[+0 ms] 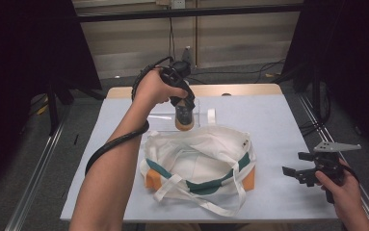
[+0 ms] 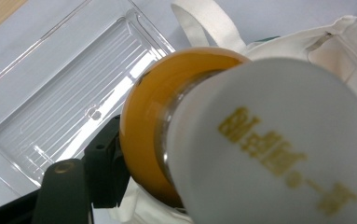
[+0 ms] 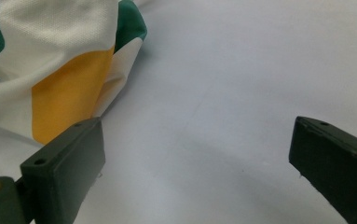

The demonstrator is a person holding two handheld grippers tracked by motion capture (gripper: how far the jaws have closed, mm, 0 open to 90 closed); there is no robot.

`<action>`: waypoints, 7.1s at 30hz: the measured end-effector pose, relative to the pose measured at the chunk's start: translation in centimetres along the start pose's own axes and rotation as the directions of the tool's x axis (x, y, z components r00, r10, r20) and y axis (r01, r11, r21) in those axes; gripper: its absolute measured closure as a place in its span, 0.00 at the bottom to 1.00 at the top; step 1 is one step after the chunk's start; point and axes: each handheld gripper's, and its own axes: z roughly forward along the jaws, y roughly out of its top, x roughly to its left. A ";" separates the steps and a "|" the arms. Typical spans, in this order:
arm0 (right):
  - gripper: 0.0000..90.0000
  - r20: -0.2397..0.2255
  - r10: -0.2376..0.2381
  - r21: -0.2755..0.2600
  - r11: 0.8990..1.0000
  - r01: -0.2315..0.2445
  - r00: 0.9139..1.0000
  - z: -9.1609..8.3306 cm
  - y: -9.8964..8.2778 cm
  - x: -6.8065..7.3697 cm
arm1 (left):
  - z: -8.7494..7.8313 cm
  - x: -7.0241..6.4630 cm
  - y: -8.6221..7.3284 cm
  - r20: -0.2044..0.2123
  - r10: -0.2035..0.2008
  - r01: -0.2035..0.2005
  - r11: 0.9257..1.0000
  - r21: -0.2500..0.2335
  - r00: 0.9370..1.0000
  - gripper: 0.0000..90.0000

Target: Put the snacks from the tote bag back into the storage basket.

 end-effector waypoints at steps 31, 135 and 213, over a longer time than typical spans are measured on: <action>0.04 -0.002 0.000 0.002 1.000 0.000 1.000 0.0 0.0 0.0 | 2.6 1.3 1.1 -0.018 -0.003 0.003 1.000 0.014 1.000 0.33; 0.04 -0.014 -0.023 0.009 1.000 0.023 1.000 0.4 0.2 0.4 | 9.5 1.1 0.6 -0.031 -0.004 0.005 0.999 0.054 1.000 0.33; 0.04 -0.016 -0.028 0.020 0.999 0.028 0.999 0.6 0.3 0.8 | 7.1 2.0 -4.2 -0.053 -0.096 0.091 0.992 -0.088 0.994 0.14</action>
